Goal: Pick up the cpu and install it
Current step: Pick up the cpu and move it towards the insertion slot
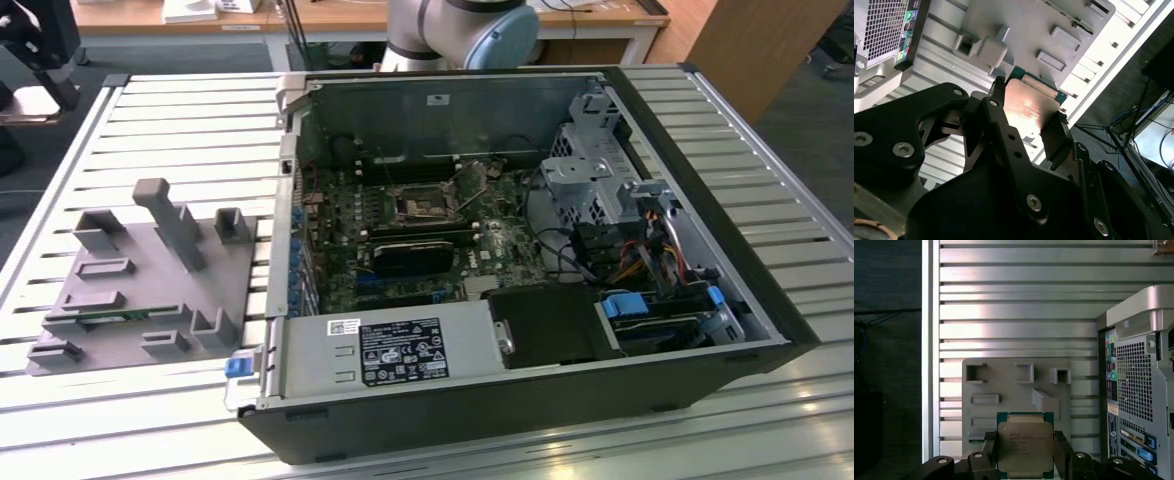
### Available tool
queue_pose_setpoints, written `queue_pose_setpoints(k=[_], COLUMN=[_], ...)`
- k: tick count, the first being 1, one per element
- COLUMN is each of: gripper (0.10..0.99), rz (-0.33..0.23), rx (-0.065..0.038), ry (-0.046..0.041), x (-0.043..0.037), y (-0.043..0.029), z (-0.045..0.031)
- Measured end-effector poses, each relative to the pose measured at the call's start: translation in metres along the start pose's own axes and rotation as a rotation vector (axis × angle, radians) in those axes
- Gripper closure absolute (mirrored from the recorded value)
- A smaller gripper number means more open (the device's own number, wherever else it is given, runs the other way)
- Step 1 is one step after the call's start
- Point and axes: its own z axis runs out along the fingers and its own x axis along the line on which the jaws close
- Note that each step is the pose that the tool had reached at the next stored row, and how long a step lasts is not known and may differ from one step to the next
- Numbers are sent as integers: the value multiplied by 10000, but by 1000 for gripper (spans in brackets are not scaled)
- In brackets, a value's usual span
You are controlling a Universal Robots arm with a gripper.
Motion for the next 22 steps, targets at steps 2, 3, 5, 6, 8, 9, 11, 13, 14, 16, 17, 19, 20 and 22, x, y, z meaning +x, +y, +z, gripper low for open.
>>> queue_pose_setpoints(k=[2, 3, 5, 6, 8, 9, 11, 13, 14, 16, 17, 19, 20, 22], gripper=[545, 545, 545, 545, 545, 545, 545, 545, 545, 545, 545, 545, 545, 545], rz=[0, 0, 0, 0, 0, 1, 0, 0, 0, 0, 1, 0, 0, 0], rx=[0, 0, 0, -1, -1, 0, 0, 0, 0, -1, -1, 0, 0, 0], ry=[0, 0, -1, -1, 0, 0, 0, 0, -1, -1, 0, 0, 0, 0], x=[-28, -45, -88, -108, -140, -154, -182, -207, -223, -252, -262, -277, -286, -301], y=[1, 2, 3, 4, 5, 5, 6, 7, 7, 8, 8, 9, 9, 10], z=[1, 1, 2, 2, 3, 3, 3, 3, 4, 5, 5, 5, 5, 6])
